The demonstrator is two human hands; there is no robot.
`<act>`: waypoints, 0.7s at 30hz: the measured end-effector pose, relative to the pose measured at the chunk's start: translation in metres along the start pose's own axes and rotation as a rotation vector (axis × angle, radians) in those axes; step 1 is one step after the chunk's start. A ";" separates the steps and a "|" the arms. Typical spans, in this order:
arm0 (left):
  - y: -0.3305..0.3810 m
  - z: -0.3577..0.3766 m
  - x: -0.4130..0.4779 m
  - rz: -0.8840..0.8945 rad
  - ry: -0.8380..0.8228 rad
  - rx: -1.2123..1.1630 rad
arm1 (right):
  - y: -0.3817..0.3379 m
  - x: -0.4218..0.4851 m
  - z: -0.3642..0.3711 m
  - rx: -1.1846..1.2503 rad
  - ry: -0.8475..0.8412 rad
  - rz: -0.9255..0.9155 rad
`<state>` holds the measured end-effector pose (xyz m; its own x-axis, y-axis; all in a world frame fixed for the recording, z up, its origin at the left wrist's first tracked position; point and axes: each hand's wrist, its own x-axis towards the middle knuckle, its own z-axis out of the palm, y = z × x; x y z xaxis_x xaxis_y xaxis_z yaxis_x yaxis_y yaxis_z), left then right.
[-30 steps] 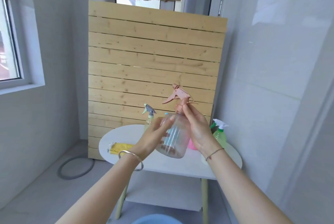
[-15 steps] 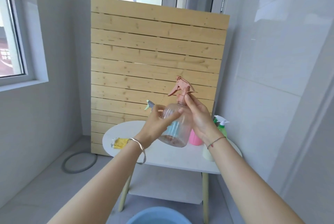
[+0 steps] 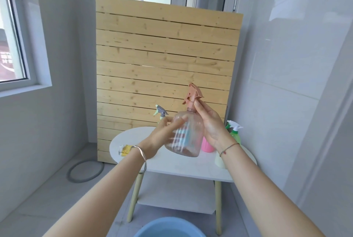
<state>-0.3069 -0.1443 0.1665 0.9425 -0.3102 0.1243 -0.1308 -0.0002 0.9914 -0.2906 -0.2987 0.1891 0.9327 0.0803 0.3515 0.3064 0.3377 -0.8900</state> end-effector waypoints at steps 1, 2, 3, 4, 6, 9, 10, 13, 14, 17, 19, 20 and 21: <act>0.000 -0.003 0.000 -0.056 -0.059 -0.078 | -0.001 0.001 -0.001 0.027 -0.012 0.015; 0.000 -0.003 0.000 -0.083 -0.085 -0.107 | -0.001 0.002 -0.002 0.060 -0.014 0.023; -0.001 -0.002 0.001 -0.092 -0.084 -0.089 | -0.002 0.002 -0.001 0.085 0.001 0.022; -0.002 0.001 0.002 -0.080 -0.061 -0.021 | -0.002 0.001 0.000 0.094 0.030 0.017; -0.003 0.007 0.001 -0.016 0.008 0.118 | 0.002 0.002 0.001 0.078 0.094 -0.006; -0.002 0.008 0.003 -0.010 -0.004 0.179 | 0.006 0.002 -0.002 0.065 0.146 -0.016; -0.002 0.008 0.003 -0.016 -0.022 0.195 | 0.007 0.003 -0.002 0.062 0.144 -0.014; -0.006 0.007 0.008 0.026 -0.057 0.269 | 0.008 0.004 -0.004 0.038 0.137 -0.009; -0.009 0.007 0.010 0.038 -0.051 0.258 | 0.007 0.006 -0.005 0.022 0.142 -0.016; -0.019 0.004 0.014 0.018 -0.017 0.196 | -0.002 0.020 -0.009 -0.056 0.162 -0.096; -0.032 -0.001 0.019 0.008 0.006 0.226 | -0.017 0.035 -0.011 -0.052 0.169 -0.159; -0.039 -0.005 0.023 -0.004 0.012 0.251 | -0.027 0.044 -0.011 -0.047 0.160 -0.195; -0.047 -0.008 0.027 -0.017 0.023 0.267 | -0.037 0.053 -0.011 -0.058 0.149 -0.232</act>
<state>-0.2728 -0.1449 0.1238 0.9515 -0.2867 0.1117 -0.1886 -0.2566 0.9479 -0.2502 -0.3168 0.2372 0.8527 -0.1335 0.5050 0.5214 0.2764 -0.8073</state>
